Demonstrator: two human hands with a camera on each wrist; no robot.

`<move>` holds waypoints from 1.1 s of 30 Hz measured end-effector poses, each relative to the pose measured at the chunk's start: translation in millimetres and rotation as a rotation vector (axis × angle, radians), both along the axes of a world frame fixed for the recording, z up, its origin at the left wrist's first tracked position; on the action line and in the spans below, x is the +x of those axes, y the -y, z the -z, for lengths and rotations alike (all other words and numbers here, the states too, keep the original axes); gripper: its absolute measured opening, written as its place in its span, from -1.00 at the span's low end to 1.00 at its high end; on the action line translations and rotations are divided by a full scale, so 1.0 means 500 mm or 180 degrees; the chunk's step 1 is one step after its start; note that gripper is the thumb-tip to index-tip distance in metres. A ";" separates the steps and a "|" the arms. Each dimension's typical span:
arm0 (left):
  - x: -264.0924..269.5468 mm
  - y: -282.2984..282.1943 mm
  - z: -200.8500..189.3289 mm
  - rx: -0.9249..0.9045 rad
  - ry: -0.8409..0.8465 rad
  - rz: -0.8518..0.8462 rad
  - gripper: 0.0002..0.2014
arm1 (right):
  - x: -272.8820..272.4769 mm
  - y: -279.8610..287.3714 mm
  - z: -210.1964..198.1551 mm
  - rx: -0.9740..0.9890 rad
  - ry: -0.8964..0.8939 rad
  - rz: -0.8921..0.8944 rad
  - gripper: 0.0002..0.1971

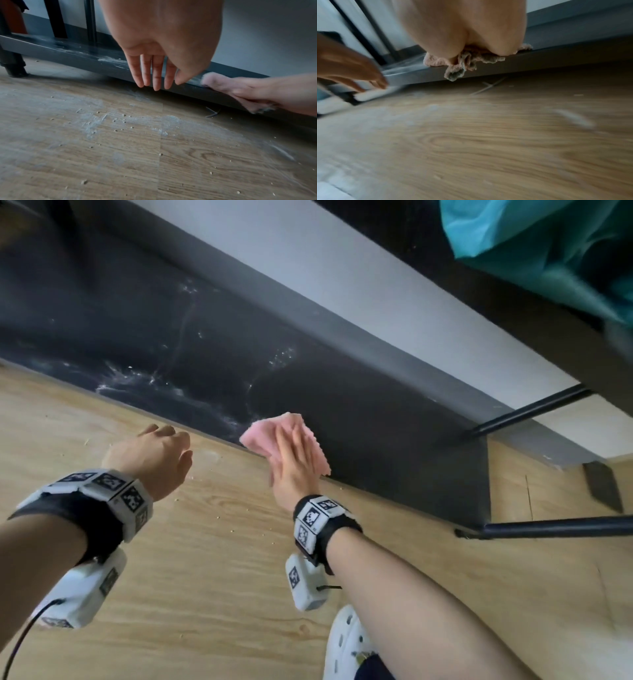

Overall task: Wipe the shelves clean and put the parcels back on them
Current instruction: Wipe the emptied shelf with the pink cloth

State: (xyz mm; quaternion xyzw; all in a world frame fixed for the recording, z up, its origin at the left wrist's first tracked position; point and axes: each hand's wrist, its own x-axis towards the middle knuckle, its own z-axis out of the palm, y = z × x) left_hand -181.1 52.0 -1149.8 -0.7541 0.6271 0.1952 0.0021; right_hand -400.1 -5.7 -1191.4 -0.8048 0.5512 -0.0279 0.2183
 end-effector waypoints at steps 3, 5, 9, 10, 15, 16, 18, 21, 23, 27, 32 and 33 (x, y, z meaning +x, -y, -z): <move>0.010 0.001 0.001 -0.0003 0.0017 -0.0142 -0.75 | 0.109 0.028 -0.001 0.0117 0.0118 -0.0135 -0.37; 0.017 0.002 0.004 0.0003 -0.0027 -0.0221 -0.75 | 0.138 0.080 -0.005 0.0109 0.0018 -0.0250 -0.36; 0.034 -0.007 -0.002 -0.0039 -0.0071 -0.0370 -0.77 | 0.092 0.194 -0.012 -0.0102 -0.0255 -0.0219 -0.36; 0.038 -0.012 -0.004 -0.0023 -0.0055 -0.0408 -0.76 | 0.065 0.220 -0.012 -0.0123 -0.0369 -0.0093 -0.37; 0.044 -0.037 -0.003 0.0183 -0.0034 -0.0373 -0.73 | -0.065 0.230 -0.020 -0.0128 -0.0758 0.0061 -0.32; 0.043 -0.036 -0.001 0.0209 -0.0028 -0.0336 -0.73 | -0.067 0.205 -0.024 -0.0077 -0.0780 0.0020 -0.31; 0.037 -0.025 0.001 0.0252 -0.0003 -0.0270 -0.71 | -0.045 0.150 -0.030 0.0191 -0.0675 -0.0062 -0.34; 0.017 -0.006 -0.004 0.0316 0.0027 -0.0284 -0.71 | 0.042 0.076 -0.033 0.0401 -0.0355 -0.0463 -0.40; 0.003 0.001 -0.006 0.0323 0.0107 -0.0368 -0.73 | 0.118 0.057 -0.023 0.0430 -0.0239 -0.0622 -0.38; -0.006 0.003 0.002 0.0285 0.0036 -0.0647 -0.75 | 0.228 0.131 -0.015 0.0200 -0.0258 -0.0768 -0.33; 0.007 -0.010 0.009 0.0245 -0.0129 -0.0851 -0.76 | 0.172 0.309 -0.028 -0.0104 -0.0596 -0.0485 -0.36; 0.009 -0.012 0.010 0.0249 -0.0118 -0.0860 -0.76 | 0.142 0.328 -0.029 -0.0123 -0.0621 -0.0312 -0.36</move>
